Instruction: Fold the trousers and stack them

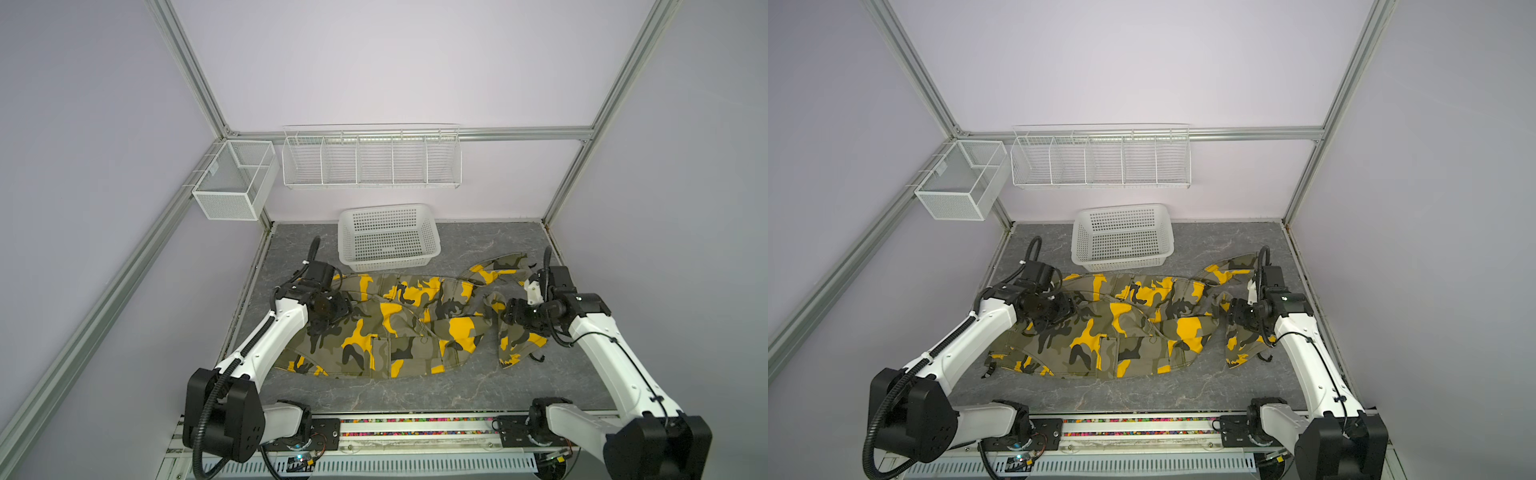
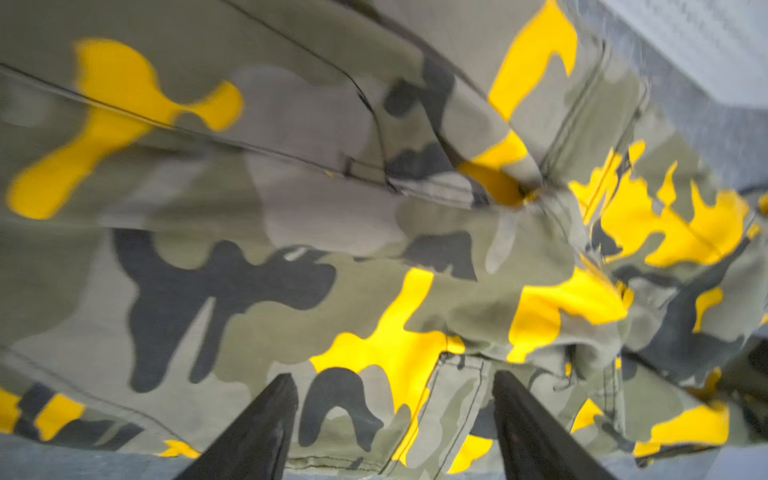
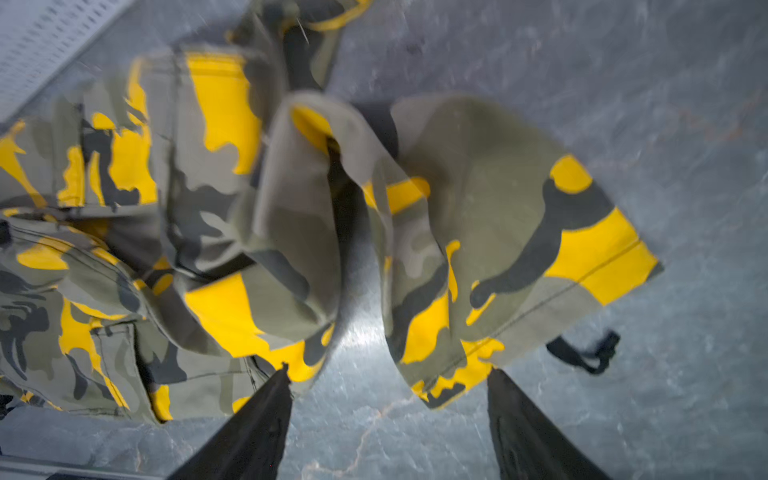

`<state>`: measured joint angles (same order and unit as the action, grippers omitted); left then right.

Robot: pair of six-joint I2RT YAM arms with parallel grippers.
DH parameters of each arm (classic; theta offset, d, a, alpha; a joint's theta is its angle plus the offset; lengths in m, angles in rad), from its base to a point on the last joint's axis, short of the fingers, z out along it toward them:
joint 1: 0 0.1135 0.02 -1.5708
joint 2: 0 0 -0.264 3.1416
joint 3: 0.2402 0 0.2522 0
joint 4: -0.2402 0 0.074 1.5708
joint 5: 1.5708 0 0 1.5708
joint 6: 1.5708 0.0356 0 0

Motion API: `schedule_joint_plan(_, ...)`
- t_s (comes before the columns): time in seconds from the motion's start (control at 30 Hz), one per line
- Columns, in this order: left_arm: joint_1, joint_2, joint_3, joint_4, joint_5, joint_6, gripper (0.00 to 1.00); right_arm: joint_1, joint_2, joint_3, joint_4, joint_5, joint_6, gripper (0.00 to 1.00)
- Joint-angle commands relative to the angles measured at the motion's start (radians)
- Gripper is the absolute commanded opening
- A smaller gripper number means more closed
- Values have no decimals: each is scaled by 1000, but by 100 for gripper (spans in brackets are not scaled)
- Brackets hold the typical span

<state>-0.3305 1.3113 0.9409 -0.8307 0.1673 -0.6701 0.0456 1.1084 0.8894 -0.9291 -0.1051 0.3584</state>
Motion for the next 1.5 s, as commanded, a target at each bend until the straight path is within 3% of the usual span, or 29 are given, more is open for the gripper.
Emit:
schedule_joint_plan(0.0,-62,13,-49,37,84,-28,75,11,-6,-99,-44,-11,113,72)
schedule_joint_plan(0.13,-107,1,-80,120,116,-8,76,130,37,-139,60,60,166,72)
schedule_joint_plan(0.27,-127,11,-113,190,160,13,78,154,121,-164,126,145,225,65)
schedule_joint_plan(0.43,-153,43,-181,275,170,15,78,193,240,-163,191,229,211,45)
schedule_joint_plan(0.5,-163,57,-200,296,165,21,78,193,269,-152,196,261,189,30)
schedule_joint_plan(0.63,-164,51,-244,289,66,-16,76,167,251,-99,135,307,152,7)
schedule_joint_plan(0.8,-163,23,-308,249,-103,-80,73,21,117,-19,17,318,91,6)
schedule_joint_plan(0.93,-146,55,-317,137,-267,-139,72,-23,7,99,-141,321,77,6)
schedule_joint_plan(1.07,-96,57,-348,150,-282,-162,71,-24,-70,201,-266,357,85,6)
schedule_joint_plan(1.27,-67,112,-253,68,-362,-139,71,-43,-158,358,-426,528,37,6)
schedule_joint_plan(1.33,-39,118,-254,81,-358,-116,71,-57,-167,375,-443,585,23,6)
schedule_joint_plan(1.47,10,126,-234,77,-374,-60,71,-137,-142,353,-388,569,-20,6)
